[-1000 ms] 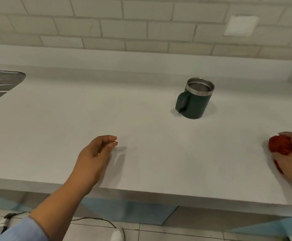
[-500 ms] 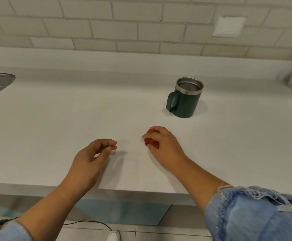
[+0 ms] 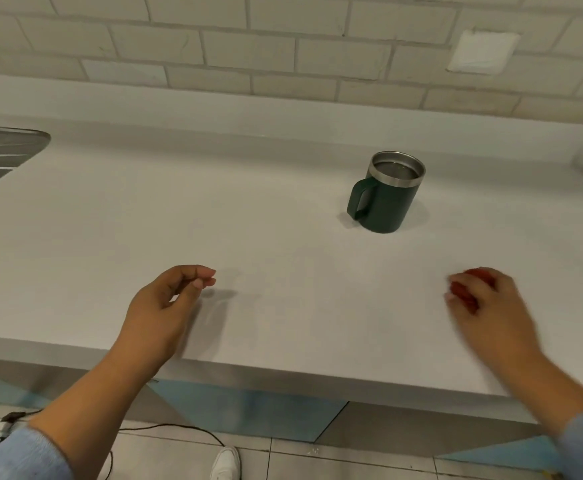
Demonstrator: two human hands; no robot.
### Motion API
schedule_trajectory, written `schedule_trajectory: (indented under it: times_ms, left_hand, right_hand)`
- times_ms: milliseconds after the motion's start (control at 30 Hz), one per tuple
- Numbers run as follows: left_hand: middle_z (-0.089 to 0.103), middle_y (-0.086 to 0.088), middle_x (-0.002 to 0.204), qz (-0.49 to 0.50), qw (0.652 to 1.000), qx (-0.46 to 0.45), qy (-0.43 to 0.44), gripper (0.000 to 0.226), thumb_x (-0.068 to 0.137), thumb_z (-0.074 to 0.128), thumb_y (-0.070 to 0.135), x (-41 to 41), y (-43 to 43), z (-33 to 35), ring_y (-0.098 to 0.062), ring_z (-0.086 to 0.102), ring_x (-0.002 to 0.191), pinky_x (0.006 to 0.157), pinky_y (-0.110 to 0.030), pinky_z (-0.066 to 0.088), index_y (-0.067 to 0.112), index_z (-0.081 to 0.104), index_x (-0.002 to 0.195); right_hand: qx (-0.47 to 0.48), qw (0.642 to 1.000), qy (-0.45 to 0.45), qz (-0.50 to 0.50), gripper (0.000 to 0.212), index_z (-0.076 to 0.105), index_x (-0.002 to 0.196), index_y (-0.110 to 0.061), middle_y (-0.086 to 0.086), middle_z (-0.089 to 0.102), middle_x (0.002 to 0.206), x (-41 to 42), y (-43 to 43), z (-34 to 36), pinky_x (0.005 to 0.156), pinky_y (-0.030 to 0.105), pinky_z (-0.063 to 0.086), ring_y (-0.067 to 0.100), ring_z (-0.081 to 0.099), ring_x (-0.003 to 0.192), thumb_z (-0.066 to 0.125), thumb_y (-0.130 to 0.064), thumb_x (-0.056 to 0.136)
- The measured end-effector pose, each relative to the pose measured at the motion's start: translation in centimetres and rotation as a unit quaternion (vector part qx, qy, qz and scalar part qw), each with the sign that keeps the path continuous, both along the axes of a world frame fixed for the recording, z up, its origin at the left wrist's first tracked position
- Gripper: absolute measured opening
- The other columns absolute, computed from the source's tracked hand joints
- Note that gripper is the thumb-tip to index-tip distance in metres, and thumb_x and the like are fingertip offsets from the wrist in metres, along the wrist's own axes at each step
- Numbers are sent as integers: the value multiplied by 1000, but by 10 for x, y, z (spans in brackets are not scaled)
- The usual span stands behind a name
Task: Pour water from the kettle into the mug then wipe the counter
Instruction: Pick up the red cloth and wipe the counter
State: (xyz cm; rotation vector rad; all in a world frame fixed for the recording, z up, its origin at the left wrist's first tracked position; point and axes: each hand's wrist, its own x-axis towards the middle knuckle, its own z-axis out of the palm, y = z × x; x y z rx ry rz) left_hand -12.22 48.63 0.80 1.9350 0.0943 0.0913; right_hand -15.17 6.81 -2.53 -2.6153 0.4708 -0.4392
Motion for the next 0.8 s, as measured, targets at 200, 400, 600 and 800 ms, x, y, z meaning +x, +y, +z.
schedule_trajectory:
  times_ms: [200,400,600,800]
  left_hand:
    - [71,20,96,0,1000,6,-6,23,92,51,21,1,-11,2,4,62,96,92,-33,48,38,67,94]
    - [71,21,95,0,998,53,-26,23,93,50,21,-11,-1,11,5,60,97,85,-26,47,38,66,96]
    - [71,19,94,72,996,54,-27,25,93,50,21,-24,31,6,2,60,95,81,-24,45,41,66,92]
    - [69,28,92,69,995,71,-14,26,92,51,20,-21,42,-1,11,58,88,72,-11,43,42,65,90]
  right_hand:
    - [135,978,-51,154,19,61,104,-19,-1,52,111,20,164,-9,92,21,43,16,53,101,60,-18,84]
    - [237,916,-45,321,33,66,114,-19,-3,51,124,36,217,13,97,7,37,0,55,103,53,-2,90]
    - [70,993,-44,85,31,63,122,-18,8,51,131,53,111,18,99,22,39,23,51,114,57,-15,91]
    - [129,972,-19,196,18,64,107,-12,-8,55,97,72,200,9,78,9,41,-3,49,86,55,-12,90]
